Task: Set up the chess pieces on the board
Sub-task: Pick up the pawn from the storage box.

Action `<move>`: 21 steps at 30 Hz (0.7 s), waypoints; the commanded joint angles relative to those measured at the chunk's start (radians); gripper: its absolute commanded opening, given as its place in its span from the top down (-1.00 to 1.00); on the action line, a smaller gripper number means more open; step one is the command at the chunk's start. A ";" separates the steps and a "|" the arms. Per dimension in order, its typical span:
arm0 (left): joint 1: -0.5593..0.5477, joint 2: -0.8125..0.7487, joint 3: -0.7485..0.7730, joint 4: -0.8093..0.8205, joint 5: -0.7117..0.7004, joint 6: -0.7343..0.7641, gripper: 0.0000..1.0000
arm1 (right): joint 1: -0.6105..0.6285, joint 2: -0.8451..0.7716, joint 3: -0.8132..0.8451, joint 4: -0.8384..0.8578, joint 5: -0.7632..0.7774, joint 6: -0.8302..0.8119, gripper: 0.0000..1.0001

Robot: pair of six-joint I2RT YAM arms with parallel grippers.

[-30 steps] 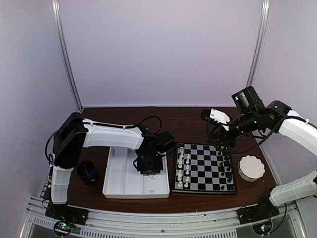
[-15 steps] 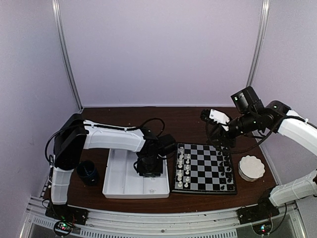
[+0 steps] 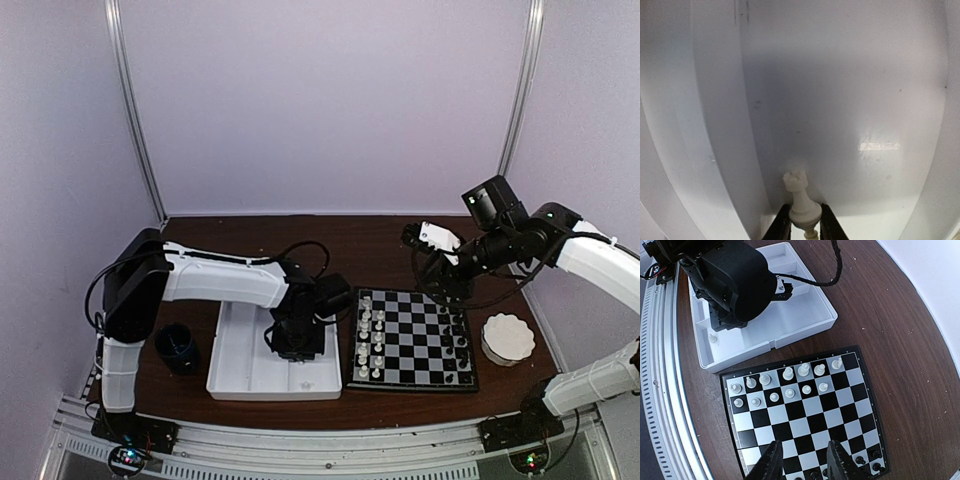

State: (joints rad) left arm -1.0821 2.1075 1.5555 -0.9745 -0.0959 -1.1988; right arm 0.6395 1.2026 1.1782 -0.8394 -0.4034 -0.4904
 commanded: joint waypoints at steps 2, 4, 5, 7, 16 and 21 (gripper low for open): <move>-0.007 -0.017 -0.042 -0.039 0.039 0.018 0.65 | 0.005 0.005 0.001 0.018 0.020 0.007 0.35; -0.012 -0.027 -0.054 -0.040 0.044 0.018 0.66 | 0.005 0.006 0.001 0.019 0.021 0.007 0.35; -0.013 -0.034 -0.056 -0.039 0.040 0.023 0.69 | 0.005 0.007 0.001 0.020 0.022 0.007 0.36; -0.016 -0.040 -0.056 -0.039 0.031 0.039 0.72 | 0.005 0.011 0.000 0.022 0.024 0.007 0.36; -0.016 -0.056 -0.020 0.066 -0.033 0.287 0.74 | -0.011 0.040 0.023 0.000 0.005 0.014 0.37; -0.015 -0.144 -0.085 0.172 -0.090 0.447 0.74 | -0.041 0.085 0.060 -0.030 -0.100 0.019 0.37</move>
State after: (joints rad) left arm -1.0943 2.0686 1.5063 -0.9020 -0.1192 -0.9226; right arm 0.6155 1.2533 1.1915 -0.8471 -0.4259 -0.4862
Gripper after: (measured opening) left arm 0.151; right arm 0.313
